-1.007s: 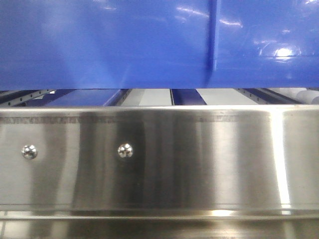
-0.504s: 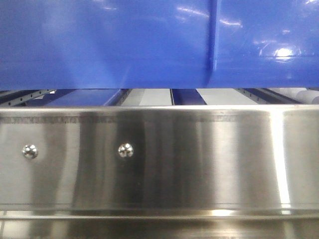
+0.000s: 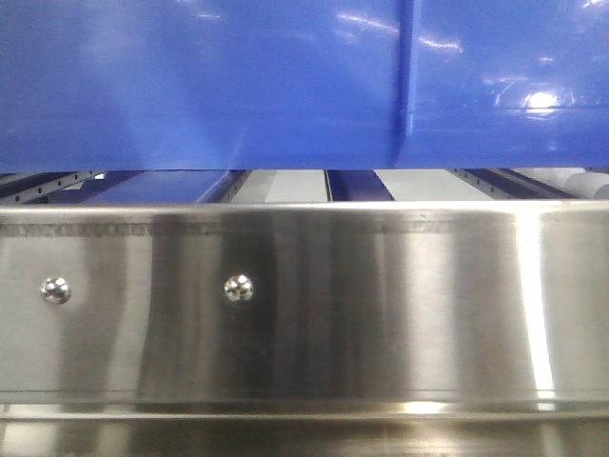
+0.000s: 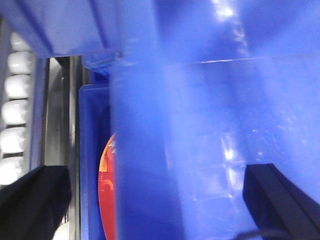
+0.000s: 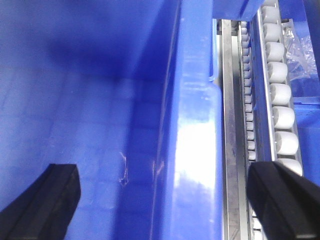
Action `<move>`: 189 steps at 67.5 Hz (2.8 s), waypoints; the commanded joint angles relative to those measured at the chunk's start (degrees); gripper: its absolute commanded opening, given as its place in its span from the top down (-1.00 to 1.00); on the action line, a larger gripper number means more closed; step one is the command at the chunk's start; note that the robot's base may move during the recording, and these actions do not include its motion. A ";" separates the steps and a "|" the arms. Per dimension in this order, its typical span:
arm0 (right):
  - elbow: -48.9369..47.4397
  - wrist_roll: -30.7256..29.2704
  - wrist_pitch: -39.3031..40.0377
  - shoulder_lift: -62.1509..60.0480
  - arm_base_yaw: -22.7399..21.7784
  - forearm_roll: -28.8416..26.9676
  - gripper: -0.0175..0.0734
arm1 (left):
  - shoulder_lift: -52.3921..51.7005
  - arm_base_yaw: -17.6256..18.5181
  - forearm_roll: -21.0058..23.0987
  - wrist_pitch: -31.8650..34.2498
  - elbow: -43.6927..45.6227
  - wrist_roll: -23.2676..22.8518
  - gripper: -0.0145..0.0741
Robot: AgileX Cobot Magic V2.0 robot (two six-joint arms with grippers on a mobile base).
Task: Move blue bin to conveyor side
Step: 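Close both grippers on opposite side walls of the blue bin, then lift and pull the gripped blue bin off the roller shelf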
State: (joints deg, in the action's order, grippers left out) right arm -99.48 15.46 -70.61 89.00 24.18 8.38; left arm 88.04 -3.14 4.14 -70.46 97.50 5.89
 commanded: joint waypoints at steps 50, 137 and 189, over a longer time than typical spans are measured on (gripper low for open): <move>-0.27 2.30 0.65 0.07 -0.29 0.14 -0.62 | -0.08 0.24 0.05 2.36 -0.10 0.13 -0.68; -0.27 2.30 0.65 0.04 -0.29 0.14 0.79 | -1.07 0.24 0.19 2.47 -0.10 0.13 0.71; 14.11 1.99 0.96 -26.96 0.69 2.88 0.79 | -33.38 0.24 2.03 17.57 -21.32 0.02 0.71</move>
State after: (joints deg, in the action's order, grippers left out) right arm -87.80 17.84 -72.90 66.70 25.12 7.37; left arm 59.56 -3.00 6.87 -60.37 78.33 5.19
